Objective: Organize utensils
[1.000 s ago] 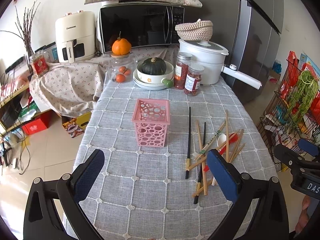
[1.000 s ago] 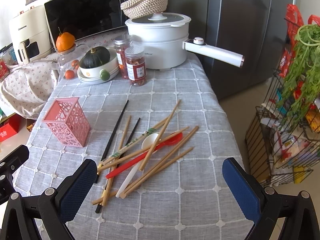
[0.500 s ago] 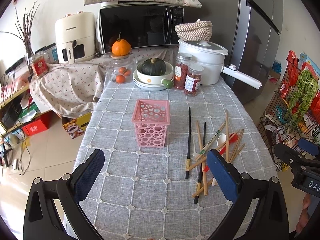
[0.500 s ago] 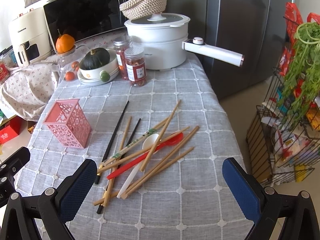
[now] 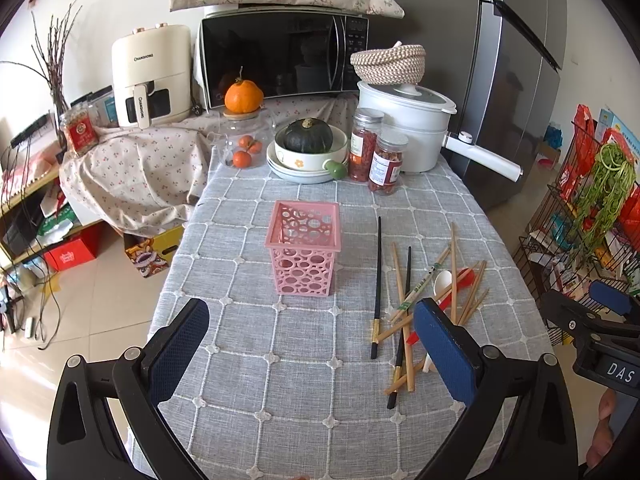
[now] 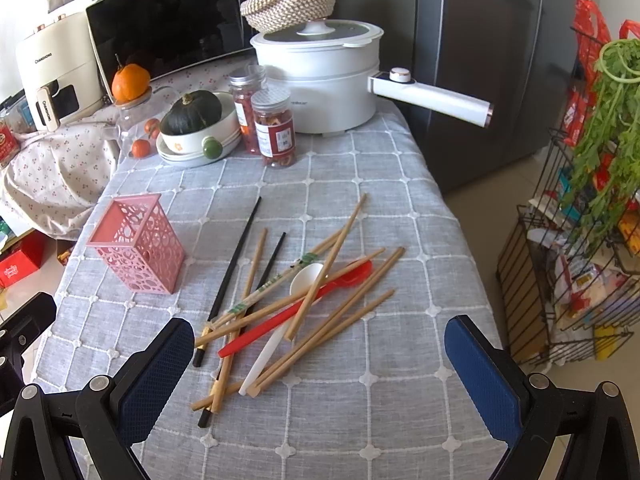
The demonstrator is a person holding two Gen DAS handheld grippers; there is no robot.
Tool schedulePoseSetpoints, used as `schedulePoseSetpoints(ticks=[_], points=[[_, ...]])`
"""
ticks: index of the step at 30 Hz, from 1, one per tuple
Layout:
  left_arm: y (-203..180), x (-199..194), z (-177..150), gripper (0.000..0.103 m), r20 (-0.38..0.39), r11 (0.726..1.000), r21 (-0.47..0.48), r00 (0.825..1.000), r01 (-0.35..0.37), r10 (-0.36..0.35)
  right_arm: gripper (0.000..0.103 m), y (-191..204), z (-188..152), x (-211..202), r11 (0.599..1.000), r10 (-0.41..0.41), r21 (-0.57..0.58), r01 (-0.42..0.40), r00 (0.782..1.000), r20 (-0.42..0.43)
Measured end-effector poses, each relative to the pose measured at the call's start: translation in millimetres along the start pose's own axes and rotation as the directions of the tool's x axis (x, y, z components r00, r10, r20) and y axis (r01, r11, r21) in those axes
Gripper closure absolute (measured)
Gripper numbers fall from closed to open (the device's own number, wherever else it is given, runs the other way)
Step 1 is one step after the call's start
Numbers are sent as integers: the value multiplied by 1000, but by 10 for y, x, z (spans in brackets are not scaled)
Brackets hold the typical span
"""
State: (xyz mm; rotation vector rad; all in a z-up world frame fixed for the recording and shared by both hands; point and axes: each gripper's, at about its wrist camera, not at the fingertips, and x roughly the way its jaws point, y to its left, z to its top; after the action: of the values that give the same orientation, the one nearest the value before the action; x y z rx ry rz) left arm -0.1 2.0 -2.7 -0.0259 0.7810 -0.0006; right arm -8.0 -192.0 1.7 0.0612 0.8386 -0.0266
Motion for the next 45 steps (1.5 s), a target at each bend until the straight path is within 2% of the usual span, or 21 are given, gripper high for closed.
schedulePoseSetpoints(ticks=[45], points=[[24,11,24,0,-3,1000,-8,1000,11,-11,0,1,16,4,1000,16,17,-16,1000,-16]])
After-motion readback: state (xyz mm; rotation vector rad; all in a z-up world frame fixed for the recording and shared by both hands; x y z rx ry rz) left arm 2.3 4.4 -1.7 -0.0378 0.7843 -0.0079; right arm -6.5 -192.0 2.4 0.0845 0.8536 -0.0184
